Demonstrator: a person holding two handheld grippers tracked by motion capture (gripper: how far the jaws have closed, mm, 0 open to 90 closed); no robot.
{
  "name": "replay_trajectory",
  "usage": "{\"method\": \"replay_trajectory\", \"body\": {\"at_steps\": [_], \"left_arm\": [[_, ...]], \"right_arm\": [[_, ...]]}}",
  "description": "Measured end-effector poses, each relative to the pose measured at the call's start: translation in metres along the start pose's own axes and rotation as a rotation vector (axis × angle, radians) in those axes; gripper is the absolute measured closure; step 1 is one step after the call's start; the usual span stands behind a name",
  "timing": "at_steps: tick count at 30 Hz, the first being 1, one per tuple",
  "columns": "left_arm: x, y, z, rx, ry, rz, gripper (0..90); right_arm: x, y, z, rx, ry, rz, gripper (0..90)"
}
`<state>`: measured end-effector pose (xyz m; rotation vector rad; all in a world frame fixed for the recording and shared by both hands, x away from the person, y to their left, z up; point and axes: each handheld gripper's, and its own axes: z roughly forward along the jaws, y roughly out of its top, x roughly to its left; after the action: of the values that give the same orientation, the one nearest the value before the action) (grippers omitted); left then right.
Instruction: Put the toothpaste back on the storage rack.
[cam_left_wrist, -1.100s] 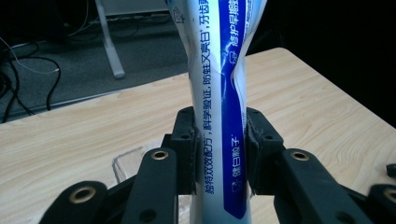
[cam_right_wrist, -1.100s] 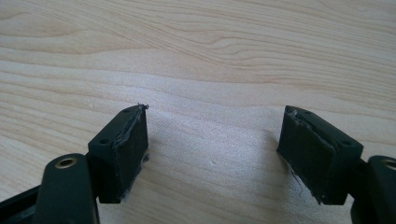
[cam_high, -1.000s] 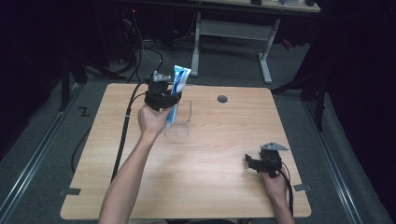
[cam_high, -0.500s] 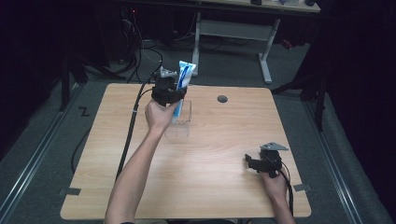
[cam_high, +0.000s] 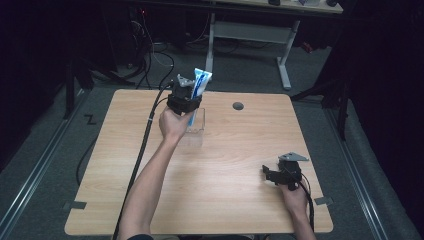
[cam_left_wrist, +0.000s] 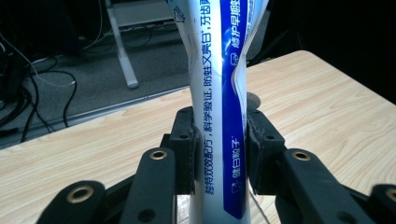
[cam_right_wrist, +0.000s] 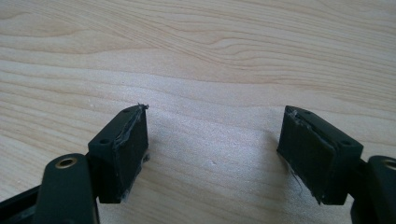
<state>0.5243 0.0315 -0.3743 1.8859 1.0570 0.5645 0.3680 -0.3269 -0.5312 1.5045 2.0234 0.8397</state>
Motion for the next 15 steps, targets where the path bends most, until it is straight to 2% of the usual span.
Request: {"method": "replay_trajectory", "body": {"at_steps": [2,6,15], "left_arm": [[0.0013,-0.0009,0.0021,0.003,0.012,0.001,68.1],[0.0031,-0.0018,0.0046,-0.003,0.008,-0.006,68.0],[0.0020,-0.0053,0.0105,0.016,0.012,0.007,67.7]], "right_arm": [[0.0000,0.0000,0.0000,0.000,0.000,0.000,23.9],[0.0000,0.0000,0.0000,0.000,0.000,0.000,23.9],[0.0002,0.0000,0.0000,0.000,0.001,0.001,23.9]]}}
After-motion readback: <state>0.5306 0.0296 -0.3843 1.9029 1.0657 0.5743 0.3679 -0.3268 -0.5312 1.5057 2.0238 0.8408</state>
